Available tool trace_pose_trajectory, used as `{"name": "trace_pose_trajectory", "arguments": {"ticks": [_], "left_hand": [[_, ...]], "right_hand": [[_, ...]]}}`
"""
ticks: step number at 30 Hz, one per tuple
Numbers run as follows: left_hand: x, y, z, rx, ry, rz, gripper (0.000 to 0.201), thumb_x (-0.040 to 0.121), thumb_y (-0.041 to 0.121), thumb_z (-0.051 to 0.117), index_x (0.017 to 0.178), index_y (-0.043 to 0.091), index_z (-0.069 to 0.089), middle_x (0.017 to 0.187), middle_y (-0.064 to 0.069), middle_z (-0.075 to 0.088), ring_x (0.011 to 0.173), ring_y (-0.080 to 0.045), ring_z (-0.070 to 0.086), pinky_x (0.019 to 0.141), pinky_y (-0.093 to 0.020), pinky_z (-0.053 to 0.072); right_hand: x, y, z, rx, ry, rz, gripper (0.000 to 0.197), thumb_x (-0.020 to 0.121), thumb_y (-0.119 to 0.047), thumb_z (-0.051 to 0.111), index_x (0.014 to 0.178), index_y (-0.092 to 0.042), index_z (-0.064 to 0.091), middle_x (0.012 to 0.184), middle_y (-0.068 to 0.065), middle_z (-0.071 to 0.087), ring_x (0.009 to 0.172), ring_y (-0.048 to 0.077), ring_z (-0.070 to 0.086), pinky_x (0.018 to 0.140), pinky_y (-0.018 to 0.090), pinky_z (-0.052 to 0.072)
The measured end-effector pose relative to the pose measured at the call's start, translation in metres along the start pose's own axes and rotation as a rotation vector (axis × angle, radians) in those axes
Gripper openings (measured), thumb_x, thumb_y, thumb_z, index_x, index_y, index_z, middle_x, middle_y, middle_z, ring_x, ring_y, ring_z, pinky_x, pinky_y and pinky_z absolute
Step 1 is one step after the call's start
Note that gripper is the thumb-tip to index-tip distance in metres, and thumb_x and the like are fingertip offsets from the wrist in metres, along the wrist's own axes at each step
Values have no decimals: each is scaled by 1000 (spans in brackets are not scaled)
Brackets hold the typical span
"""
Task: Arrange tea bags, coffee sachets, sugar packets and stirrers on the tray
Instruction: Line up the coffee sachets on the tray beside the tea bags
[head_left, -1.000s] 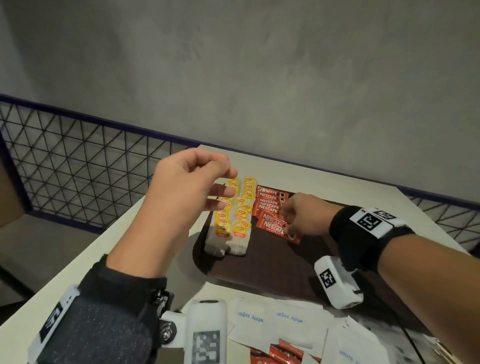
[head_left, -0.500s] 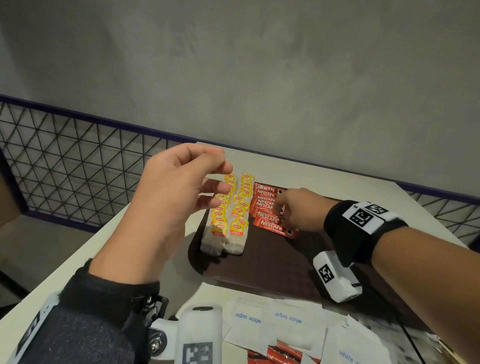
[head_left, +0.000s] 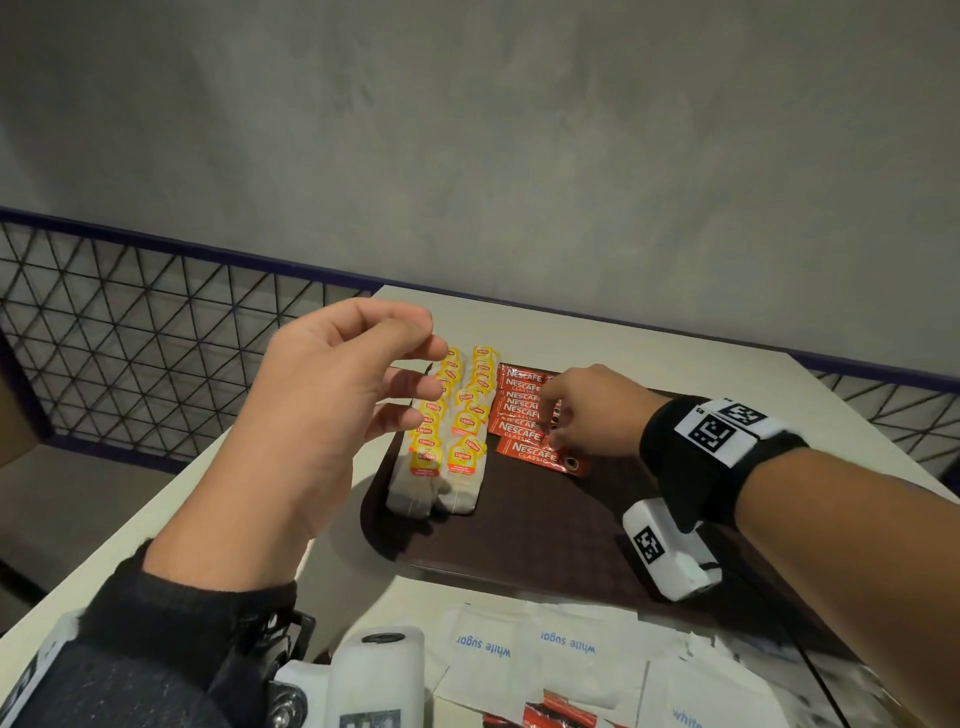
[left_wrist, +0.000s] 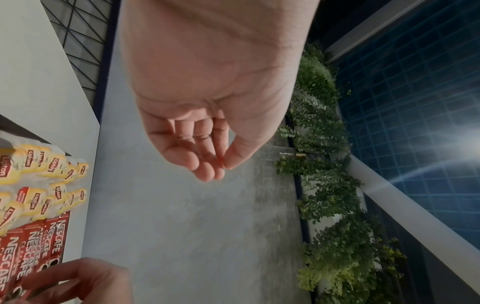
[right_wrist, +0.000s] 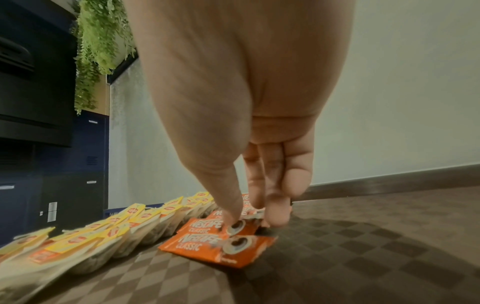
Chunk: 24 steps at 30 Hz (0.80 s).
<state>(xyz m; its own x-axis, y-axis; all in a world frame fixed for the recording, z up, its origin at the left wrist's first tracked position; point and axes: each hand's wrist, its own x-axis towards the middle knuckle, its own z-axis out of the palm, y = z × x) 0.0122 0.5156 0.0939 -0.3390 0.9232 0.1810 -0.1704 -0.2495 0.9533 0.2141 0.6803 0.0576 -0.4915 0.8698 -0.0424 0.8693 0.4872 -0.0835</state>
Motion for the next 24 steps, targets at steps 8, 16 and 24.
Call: {"name": "trace_pose_trajectory", "arguments": {"ticks": [8,16,24], "left_hand": [[-1,-1,1,15,-14,9,8,94,15,69,88,18,73,79,-1,75,60,-15,63,49,-23,49],[-1,-1,1,16,-6,7,8,94,16,69,88,18,72,78,-1,75,60,-15,63,49,-23,48],[-2,0,3,10,-2,-1,8,95,14,68,90,18,73,79,-2,75,61,-16,63,51,-24,47]], "right_hand": [[3,-1,5,-30,-1,-57,14,91,-26,74,105,-23,73,101,-6,61,93,15,62,73,25,48],[-3,3,-5,-4,57,-52,11,92,-31,72,98,-23,75,94,-6,64,85,11,59,69,26,46],[-24,1,-5,-69,-139,-119,10,87,-34,78,94,-27,75,85,-15,64,80,2,59,67,21,45]]}}
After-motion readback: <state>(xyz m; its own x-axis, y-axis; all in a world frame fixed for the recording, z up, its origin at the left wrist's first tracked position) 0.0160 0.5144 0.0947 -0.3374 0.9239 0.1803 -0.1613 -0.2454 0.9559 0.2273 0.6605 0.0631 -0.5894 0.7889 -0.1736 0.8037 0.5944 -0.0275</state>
